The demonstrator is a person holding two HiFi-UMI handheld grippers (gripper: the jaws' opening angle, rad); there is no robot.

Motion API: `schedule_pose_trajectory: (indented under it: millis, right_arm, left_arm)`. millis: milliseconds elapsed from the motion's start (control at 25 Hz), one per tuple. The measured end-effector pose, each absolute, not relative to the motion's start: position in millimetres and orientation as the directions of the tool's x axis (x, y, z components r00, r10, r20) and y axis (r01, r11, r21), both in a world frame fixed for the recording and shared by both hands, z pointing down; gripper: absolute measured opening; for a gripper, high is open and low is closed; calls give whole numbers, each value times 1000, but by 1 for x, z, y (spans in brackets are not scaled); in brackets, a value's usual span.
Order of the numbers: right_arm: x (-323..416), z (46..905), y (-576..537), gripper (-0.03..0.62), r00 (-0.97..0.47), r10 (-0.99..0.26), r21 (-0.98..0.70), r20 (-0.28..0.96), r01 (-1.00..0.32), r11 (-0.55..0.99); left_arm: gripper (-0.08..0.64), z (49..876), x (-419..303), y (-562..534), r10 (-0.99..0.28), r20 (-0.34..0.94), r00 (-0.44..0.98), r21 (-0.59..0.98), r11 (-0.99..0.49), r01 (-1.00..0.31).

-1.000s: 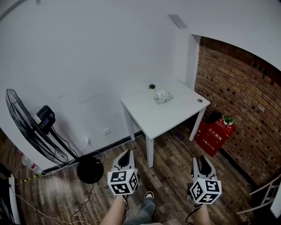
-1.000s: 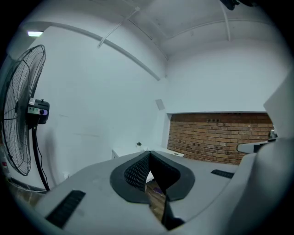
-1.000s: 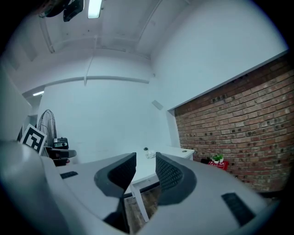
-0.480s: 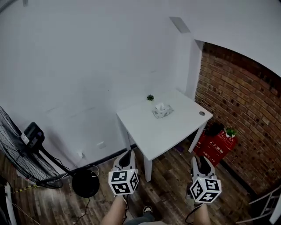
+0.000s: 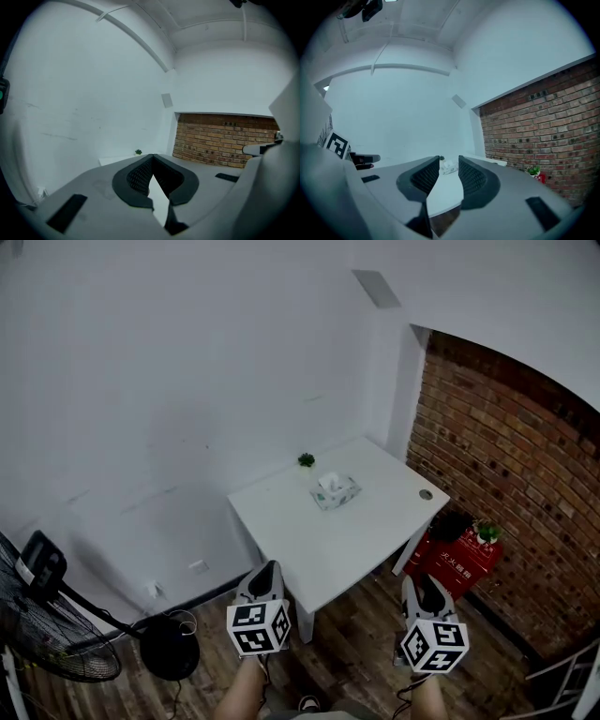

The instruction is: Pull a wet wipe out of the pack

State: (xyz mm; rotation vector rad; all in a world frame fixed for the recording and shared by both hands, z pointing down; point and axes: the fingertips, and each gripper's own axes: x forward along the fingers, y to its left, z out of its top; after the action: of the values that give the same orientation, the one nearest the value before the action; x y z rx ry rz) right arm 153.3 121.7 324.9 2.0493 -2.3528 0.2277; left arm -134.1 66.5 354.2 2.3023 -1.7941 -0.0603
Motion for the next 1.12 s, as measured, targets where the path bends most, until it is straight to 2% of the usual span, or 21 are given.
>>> schedule_pose_trajectory:
  millis: [560, 1120]
  right_arm:
    - [167, 347, 0, 125, -203, -971, -134, 125, -973, 186]
    - [185, 340, -198, 126, -420, -891, -139, 169, -906, 401]
  left_arm:
    - [0, 372, -126, -21, -971, 138, 193, 163, -170, -972]
    - [0, 371, -112, -143, -982, 184, -37, 182, 71, -981]
